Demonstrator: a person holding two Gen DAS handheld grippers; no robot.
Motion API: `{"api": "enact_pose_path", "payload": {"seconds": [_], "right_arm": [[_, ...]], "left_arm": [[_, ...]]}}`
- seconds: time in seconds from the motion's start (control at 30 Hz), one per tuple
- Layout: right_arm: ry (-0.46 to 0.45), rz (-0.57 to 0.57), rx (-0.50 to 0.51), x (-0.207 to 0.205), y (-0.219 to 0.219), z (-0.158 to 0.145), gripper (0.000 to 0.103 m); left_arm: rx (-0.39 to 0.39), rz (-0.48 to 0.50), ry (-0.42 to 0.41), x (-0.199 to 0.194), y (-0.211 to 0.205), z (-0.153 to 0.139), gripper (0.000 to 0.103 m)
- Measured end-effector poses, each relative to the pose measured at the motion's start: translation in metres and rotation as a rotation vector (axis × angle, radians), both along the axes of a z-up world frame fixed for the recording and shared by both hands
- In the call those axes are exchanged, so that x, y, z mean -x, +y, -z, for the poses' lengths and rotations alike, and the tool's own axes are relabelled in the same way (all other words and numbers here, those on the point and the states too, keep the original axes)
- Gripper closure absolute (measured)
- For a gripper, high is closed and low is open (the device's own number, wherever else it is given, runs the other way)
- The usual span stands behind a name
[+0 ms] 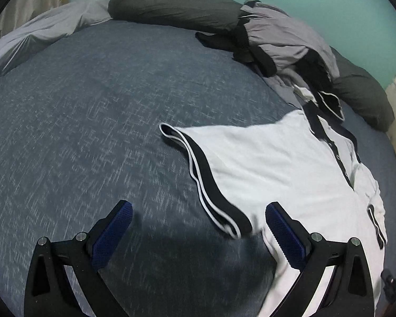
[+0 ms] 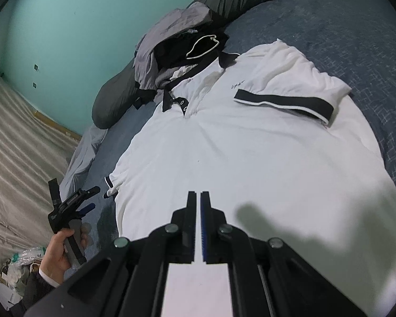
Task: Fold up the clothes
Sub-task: 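Move the left tool to the other black-trimmed sleeve cuff and pinch it, then lift the sleeve cuff with the left tool and fold it over the body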
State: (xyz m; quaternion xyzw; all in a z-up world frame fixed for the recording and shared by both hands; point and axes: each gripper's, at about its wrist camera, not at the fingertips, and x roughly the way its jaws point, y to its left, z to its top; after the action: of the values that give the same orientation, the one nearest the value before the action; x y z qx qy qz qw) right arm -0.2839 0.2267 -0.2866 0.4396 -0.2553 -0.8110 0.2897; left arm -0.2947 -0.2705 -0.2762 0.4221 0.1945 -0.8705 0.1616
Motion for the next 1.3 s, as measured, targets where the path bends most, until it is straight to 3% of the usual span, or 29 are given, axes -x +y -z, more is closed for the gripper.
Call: {"api": "enact_pose_path", "payload": {"seconds": [0.43, 0.5, 0.73, 0.8, 0.87, 1.03, 1.2, 1.3], "right_arm": [[0.008, 0.009, 0.000, 0.002, 0.000, 0.000, 0.100], [0.010, 0.011, 0.001, 0.002, 0.001, 0.000, 0.100], [0.006, 0.017, 0.005, 0.003, 0.003, 0.002, 0.100], [0.005, 0.017, 0.007, 0.003, 0.003, 0.002, 0.100], [0.004, 0.017, 0.009, 0.003, 0.003, 0.002, 0.100], [0.002, 0.022, 0.013, 0.004, 0.004, 0.003, 0.100], [-0.001, 0.029, 0.015, 0.004, 0.006, 0.004, 0.100], [-0.004, 0.029, 0.017, 0.004, 0.006, 0.005, 0.100]], "left_arm": [[-0.120, 0.017, 0.025, 0.034, -0.024, 0.005, 0.003], [-0.123, 0.020, 0.020, 0.039, -0.024, 0.006, 0.015], [-0.137, 0.034, 0.004, 0.052, -0.023, 0.011, 0.040], [-0.137, 0.044, -0.004, 0.055, -0.021, 0.013, 0.055], [-0.130, 0.051, -0.013, 0.059, -0.019, 0.015, 0.064], [-0.124, 0.045, -0.029, 0.062, -0.019, 0.019, 0.075], [-0.111, 0.057, -0.011, 0.061, -0.018, 0.014, 0.095], [-0.101, 0.073, -0.009, 0.062, -0.014, 0.010, 0.097]]}}
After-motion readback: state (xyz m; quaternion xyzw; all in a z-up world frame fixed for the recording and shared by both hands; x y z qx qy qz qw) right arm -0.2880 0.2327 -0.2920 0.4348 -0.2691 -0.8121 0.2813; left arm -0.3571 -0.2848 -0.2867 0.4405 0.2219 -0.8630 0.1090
